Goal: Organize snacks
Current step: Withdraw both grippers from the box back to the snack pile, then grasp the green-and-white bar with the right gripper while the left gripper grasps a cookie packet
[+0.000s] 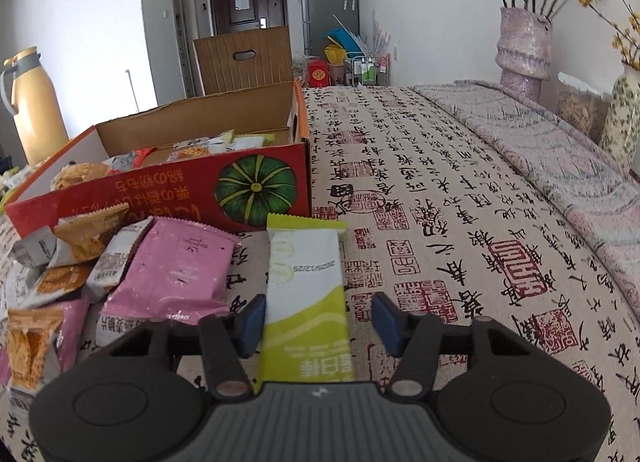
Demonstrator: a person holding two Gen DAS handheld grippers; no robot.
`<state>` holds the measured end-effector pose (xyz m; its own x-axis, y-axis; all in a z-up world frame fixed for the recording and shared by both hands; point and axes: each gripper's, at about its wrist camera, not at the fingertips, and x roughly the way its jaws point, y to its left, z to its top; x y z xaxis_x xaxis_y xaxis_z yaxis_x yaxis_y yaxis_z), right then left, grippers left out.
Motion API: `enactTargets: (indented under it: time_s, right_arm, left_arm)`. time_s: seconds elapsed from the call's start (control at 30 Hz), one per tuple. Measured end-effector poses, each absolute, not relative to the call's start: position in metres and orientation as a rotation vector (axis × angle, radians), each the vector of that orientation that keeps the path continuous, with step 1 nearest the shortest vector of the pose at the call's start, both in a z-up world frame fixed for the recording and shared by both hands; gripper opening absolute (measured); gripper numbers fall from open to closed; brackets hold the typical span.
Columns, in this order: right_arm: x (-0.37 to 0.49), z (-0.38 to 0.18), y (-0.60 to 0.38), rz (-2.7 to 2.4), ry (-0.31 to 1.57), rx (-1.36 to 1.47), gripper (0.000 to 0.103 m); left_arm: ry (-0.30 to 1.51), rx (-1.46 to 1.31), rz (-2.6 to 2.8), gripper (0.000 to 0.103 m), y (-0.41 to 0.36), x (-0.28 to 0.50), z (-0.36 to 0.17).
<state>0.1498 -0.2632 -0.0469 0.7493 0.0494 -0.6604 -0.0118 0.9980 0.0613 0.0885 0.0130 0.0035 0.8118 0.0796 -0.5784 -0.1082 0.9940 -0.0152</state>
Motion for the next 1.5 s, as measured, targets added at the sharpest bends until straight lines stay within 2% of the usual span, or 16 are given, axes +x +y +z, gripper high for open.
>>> enactTargets:
  time_s: [0.03, 0.2, 0.67, 1.07, 1.13, 1.3, 1.4, 1.5]
  right_arm:
    - [0.149, -0.047, -0.262, 0.035, 0.719, 0.045, 0.039]
    - [0.145, -0.046, -0.264, 0.044, 0.704, 0.046, 0.037]
    - [0.102, -0.028, -0.277, 0.067, 0.573, 0.078, 0.037]
    - [0.076, -0.031, -0.277, 0.13, 0.554, 0.085, 0.037]
    - [0.073, -0.033, -0.276, 0.136, 0.557, 0.083, 0.037]
    - [0.069, -0.036, -0.275, 0.142, 0.56, 0.088, 0.037]
    - [0.067, -0.036, -0.274, 0.142, 0.561, 0.087, 0.037]
    - [0.066, -0.037, -0.273, 0.14, 0.561, 0.085, 0.037]
  left_arm:
    - [0.615, -0.047, 0.098, 0.103, 0.011, 0.088, 0.004]
    - [0.615, -0.037, 0.086, 0.103, 0.001, 0.086, 0.006]
    - [0.636, 0.003, 0.033, 0.103, -0.05, 0.084, 0.002]
    - [0.675, 0.062, 0.036, 0.102, -0.088, 0.083, -0.02]
    - [0.671, 0.076, 0.037, 0.098, -0.091, 0.081, -0.022]
    - [0.699, 0.09, 0.011, 0.069, -0.095, 0.081, -0.027]
    - [0.701, 0.096, -0.001, 0.056, -0.097, 0.079, -0.029]
    - [0.695, 0.088, -0.018, 0.048, -0.096, 0.076, -0.027]
